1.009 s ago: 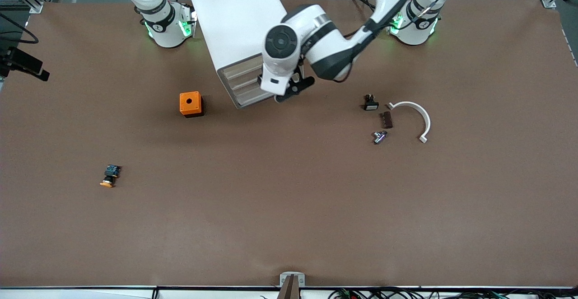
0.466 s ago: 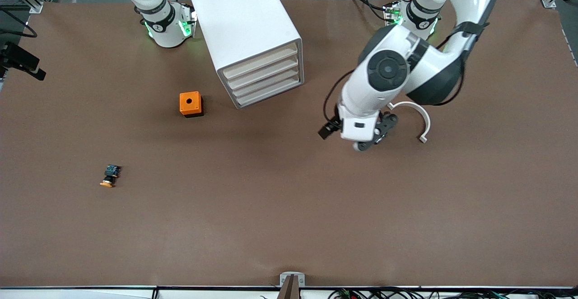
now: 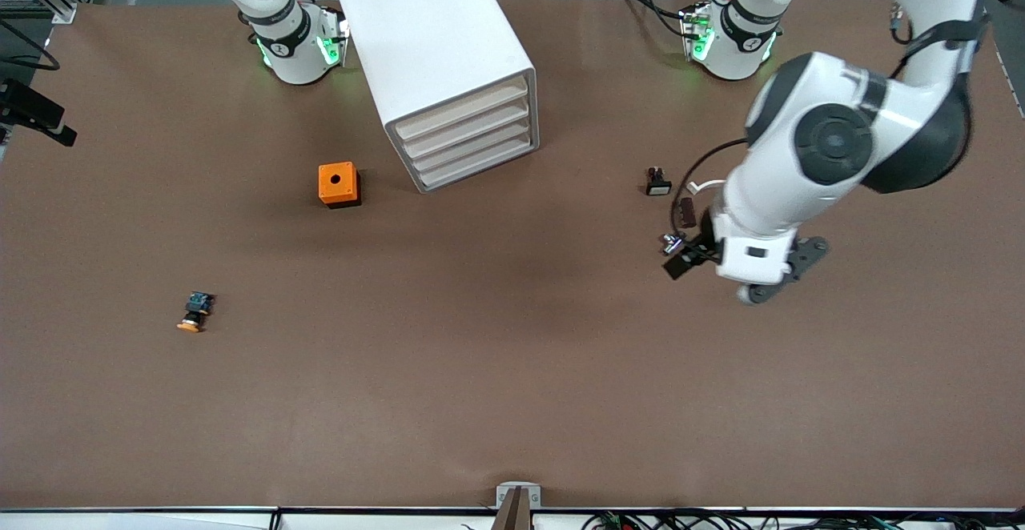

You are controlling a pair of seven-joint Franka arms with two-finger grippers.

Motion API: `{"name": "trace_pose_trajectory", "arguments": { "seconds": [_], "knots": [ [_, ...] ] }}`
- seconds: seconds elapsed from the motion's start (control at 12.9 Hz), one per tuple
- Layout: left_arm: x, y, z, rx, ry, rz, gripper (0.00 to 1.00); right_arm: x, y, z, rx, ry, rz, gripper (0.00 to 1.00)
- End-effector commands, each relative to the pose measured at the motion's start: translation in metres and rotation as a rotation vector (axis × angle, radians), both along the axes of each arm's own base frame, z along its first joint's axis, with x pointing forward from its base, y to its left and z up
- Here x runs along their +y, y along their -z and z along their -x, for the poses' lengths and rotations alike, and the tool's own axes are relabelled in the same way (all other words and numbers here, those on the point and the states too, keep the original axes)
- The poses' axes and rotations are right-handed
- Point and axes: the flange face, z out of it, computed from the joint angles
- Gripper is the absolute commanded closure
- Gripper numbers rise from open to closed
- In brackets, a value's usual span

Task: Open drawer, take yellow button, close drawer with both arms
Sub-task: 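Press the drawer fully closed with the left gripper, then withdraw it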

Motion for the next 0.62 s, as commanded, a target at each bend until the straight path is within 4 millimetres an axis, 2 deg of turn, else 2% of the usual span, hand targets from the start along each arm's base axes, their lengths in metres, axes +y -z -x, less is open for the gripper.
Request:
{"name": "trace_pose_trajectory", "arguments": {
  "seconds": [0.0, 0.31, 0.54],
  "knots": [
    [0.057, -0.032, -0.002, -0.032, 0.096, -0.028, 0.00, -0.002, 0.001, 0.007, -0.002, -0.003, -0.013, 0.00],
    [0.135, -0.072, 0.006, -0.022, 0.241, -0.058, 0.00, -0.001, 0.002, 0.009, 0.016, 0.004, -0.007, 0.00],
    [0.163, -0.097, 0.020, -0.021, 0.332, -0.073, 0.00, 0.005, 0.003, 0.007, 0.018, -0.004, -0.001, 0.00]
  ]
}}
